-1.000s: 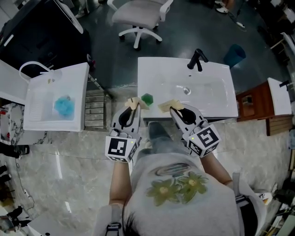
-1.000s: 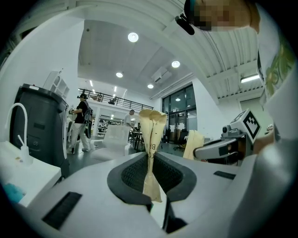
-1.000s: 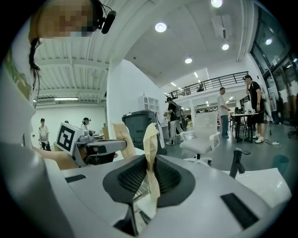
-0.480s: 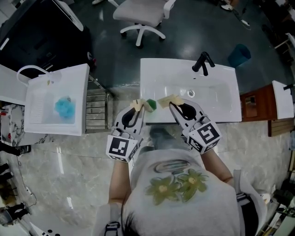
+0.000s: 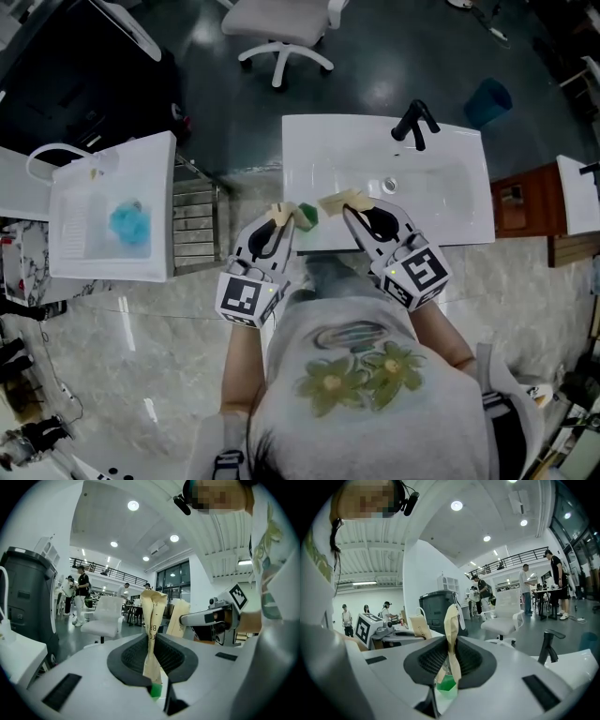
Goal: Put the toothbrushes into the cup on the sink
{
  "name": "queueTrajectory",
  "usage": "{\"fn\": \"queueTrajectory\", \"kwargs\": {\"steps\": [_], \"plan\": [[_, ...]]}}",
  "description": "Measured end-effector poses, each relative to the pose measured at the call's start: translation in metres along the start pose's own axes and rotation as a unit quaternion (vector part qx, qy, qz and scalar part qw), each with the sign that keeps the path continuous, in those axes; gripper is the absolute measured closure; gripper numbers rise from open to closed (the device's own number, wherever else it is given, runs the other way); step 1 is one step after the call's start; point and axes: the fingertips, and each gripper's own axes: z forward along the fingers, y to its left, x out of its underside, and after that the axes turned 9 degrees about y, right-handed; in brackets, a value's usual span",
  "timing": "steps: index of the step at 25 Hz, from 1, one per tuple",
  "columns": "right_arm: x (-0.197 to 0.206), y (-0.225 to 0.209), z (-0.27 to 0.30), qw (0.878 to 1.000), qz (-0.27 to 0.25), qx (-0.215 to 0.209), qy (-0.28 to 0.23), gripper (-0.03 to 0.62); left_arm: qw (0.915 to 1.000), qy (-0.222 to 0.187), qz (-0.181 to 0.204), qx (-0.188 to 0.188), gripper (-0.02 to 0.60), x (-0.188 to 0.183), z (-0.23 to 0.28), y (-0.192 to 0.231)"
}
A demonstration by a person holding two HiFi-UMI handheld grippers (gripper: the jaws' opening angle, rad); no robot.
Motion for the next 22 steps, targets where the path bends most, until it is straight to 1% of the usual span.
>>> {"fn": "queueTrajectory", "kwargs": {"steps": [1,5,9,13,17,20,22], "plan": [[0.001,-0.002,0.001,1.0,0.001,0.002,0.001,0.52,1.0,0.005,0.0,0.002,0.537,0.002,0.002,0.001],[0.001,-0.01,0.007,1.0,0.004,0.005,0.005,0.52,1.0,0.002,0.003,0.001,0.537,0.004,0.011,0.008],[0.004,-0.013,0.012,1.0,0.006,0.004,0.012,0.52,0.9998,0.017,0.008,0.003,0.537,0.015,0.016,0.009],[0.005,-0.015,0.016,1.0,0.006,0.002,0.015,0.52,0.9997,0.022,0.002,0.004,0.537,0.021,0.018,0.012],[0.006,-0.015,0.018,1.0,0.005,0.0,0.016,0.52,0.9996,0.029,0.006,0.005,0.537,0.028,0.022,0.012],[0.007,-0.018,0.019,1.0,0.007,0.002,0.017,0.52,0.999,0.043,-0.005,0.009,0.537,0.035,0.025,0.012],[0.008,-0.02,0.02,1.0,0.008,0.004,0.017,0.519,0.9989,0.045,-0.007,0.011,0.537,0.038,0.027,0.013]]}}
